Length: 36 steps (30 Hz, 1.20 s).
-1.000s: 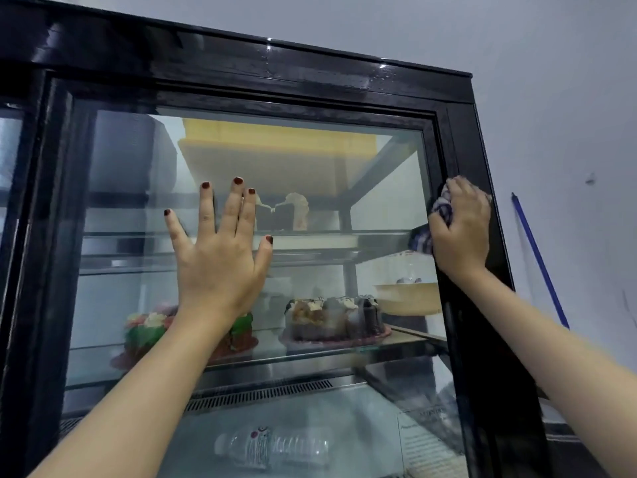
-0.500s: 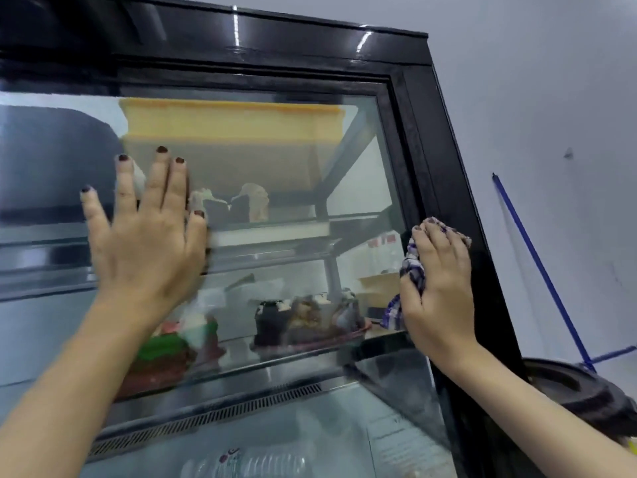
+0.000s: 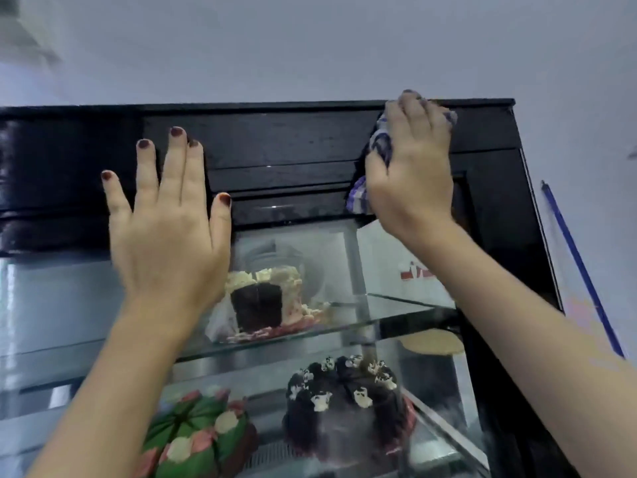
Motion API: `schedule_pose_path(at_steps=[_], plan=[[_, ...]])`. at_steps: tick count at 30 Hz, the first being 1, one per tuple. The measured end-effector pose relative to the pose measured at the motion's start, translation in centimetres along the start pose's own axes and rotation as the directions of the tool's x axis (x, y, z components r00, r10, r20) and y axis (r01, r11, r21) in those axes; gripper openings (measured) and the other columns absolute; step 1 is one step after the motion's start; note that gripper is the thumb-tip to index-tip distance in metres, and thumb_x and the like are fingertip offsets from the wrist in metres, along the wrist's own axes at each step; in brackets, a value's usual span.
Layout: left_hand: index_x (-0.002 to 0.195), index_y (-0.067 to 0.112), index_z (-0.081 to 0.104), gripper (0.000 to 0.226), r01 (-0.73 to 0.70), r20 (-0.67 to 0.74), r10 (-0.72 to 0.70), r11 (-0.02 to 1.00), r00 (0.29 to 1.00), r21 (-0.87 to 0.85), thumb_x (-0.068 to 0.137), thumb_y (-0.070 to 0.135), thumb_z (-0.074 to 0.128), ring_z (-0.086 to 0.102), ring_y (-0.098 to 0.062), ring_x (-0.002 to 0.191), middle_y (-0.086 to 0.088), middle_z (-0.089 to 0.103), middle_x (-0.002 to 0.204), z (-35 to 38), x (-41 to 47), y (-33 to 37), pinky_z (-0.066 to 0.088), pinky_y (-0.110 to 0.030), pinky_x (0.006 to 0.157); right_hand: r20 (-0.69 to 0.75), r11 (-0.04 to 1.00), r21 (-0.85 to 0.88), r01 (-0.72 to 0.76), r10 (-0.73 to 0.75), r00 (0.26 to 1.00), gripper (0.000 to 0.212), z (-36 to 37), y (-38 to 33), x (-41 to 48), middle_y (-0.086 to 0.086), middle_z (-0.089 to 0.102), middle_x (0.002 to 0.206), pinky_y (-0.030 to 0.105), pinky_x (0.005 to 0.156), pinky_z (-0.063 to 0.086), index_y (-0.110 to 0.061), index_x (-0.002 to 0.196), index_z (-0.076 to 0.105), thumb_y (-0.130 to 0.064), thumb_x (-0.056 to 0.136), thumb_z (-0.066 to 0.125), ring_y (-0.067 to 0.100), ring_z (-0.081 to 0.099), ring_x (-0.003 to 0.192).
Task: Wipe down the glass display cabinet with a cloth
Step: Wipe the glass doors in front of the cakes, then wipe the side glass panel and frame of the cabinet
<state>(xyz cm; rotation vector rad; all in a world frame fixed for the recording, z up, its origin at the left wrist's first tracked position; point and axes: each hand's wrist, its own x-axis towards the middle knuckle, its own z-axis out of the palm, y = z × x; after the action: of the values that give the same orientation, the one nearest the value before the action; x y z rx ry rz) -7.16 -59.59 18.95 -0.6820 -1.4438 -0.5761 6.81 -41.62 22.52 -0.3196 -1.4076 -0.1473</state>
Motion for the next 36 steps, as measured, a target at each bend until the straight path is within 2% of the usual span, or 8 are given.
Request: schedule_pose_path(at_steps=[4, 11, 17, 21, 24, 26, 32, 36], plan=[[0.145, 0.004, 0.029, 0.061, 0.005, 0.024, -0.004, 1.000, 1.000, -0.009, 0.094, 0.036, 0.024, 0.020, -0.034, 0.141, -0.011, 0.023, 0.154, -0.3, 0.3, -0.5, 0.017, -0.056, 0.109, 0.092, 0.953, 0.015, 0.303, -0.303, 0.949, 0.056, 0.4, -2.3, -2.4, 0.016, 0.043, 0.143, 0.051, 0.112, 0.028, -0.002, 0.134, 0.049, -0.028, 0.086, 0.038, 0.038, 0.033, 0.136], [0.148, 0.005, 0.020, 0.061, 0.077, 0.089, -0.075, 0.997, 0.993, -0.014, 0.093, 0.030, 0.030, 0.009, -0.029, 0.144, -0.007, 0.014, 0.156, -0.3, -0.1, 0.4, 0.008, -0.052, 0.113, -0.011, 0.954, 0.043, -0.296, 0.297, 0.955, 0.057, -1.2, 1.3, -0.8, 0.016, 0.036, 0.148, 0.049, 0.116, 0.017, 0.002, 0.137, 0.043, -0.017, 0.084, 0.049, 0.039, 0.022, 0.140], [0.148, 0.006, 0.016, 0.062, 0.097, 0.162, -0.097, 0.995, 0.982, 0.008, 0.092, 0.028, 0.032, 0.009, -0.030, 0.144, -0.010, 0.015, 0.154, -0.6, 0.1, 0.4, 0.009, -0.053, 0.112, 0.210, 0.987, 0.062, 0.150, -0.160, 0.965, 0.059, 0.3, -4.6, -3.2, 0.010, 0.032, 0.149, 0.054, 0.111, 0.027, -0.006, 0.140, 0.041, -0.026, 0.085, 0.044, 0.032, 0.020, 0.141], [0.149, 0.007, 0.014, 0.063, 0.086, 0.200, -0.093, 0.995, 0.975, 0.043, 0.092, 0.029, 0.029, 0.009, -0.030, 0.144, -0.010, 0.014, 0.156, -0.5, -0.1, 0.3, 0.009, -0.054, 0.112, 0.053, 0.984, -0.015, -0.179, 0.179, 0.982, 0.057, -0.8, 0.2, -1.4, 0.017, 0.037, 0.146, 0.048, 0.115, 0.020, 0.000, 0.136, 0.046, -0.020, 0.082, 0.046, 0.038, 0.023, 0.138], [0.150, 0.010, 0.009, 0.065, 0.082, 0.237, -0.090, 0.996, 0.967, 0.045, 0.092, 0.030, 0.028, 0.004, -0.028, 0.145, -0.005, 0.002, 0.159, -0.4, -0.7, 0.2, 0.007, -0.054, 0.113, -0.083, 0.887, -0.002, -0.461, 0.459, 0.884, 0.057, -1.1, 2.6, -0.1, 0.021, 0.035, 0.147, 0.038, 0.118, 0.009, 0.006, 0.136, 0.043, -0.015, 0.082, 0.045, 0.043, 0.022, 0.138], [0.151, 0.010, 0.007, 0.067, 0.087, 0.259, -0.095, 0.995, 0.961, 0.044, 0.091, 0.030, 0.029, 0.002, -0.027, 0.146, -0.003, -0.001, 0.159, -0.6, -0.5, 0.2, 0.008, -0.056, 0.112, -0.073, 0.878, -0.015, -0.478, 0.475, 0.877, 0.059, -0.6, 1.0, -0.2, 0.023, 0.032, 0.148, 0.041, 0.119, 0.009, 0.007, 0.137, 0.040, -0.015, 0.082, 0.044, 0.043, 0.021, 0.138], [0.150, 0.015, -0.008, 0.059, 0.087, 0.424, -0.076, 0.996, 0.903, -0.008, 0.099, 0.040, 0.008, -0.010, -0.021, 0.145, 0.001, -0.015, 0.158, -2.7, 0.7, 0.1, 0.008, -0.055, 0.110, 0.277, 0.997, 0.003, -0.075, 0.071, 0.958, 0.059, -0.6, -4.9, -2.7, 0.017, 0.032, 0.147, 0.049, 0.115, 0.015, -0.001, 0.139, 0.037, -0.025, 0.085, 0.044, 0.040, 0.019, 0.139], [0.150, 0.019, -0.008, 0.057, 0.070, 0.471, -0.047, 0.997, 0.881, -0.031, 0.100, 0.043, 0.004, -0.009, -0.014, 0.145, 0.005, -0.014, 0.158, -3.2, 2.4, -1.4, -0.002, -0.043, 0.114, 0.088, 0.905, -0.038, -0.424, 0.426, 0.901, 0.058, -1.3, 0.6, -0.2, 0.024, 0.033, 0.146, 0.042, 0.117, 0.008, 0.008, 0.135, 0.041, -0.019, 0.084, 0.043, 0.042, 0.018, 0.138]])
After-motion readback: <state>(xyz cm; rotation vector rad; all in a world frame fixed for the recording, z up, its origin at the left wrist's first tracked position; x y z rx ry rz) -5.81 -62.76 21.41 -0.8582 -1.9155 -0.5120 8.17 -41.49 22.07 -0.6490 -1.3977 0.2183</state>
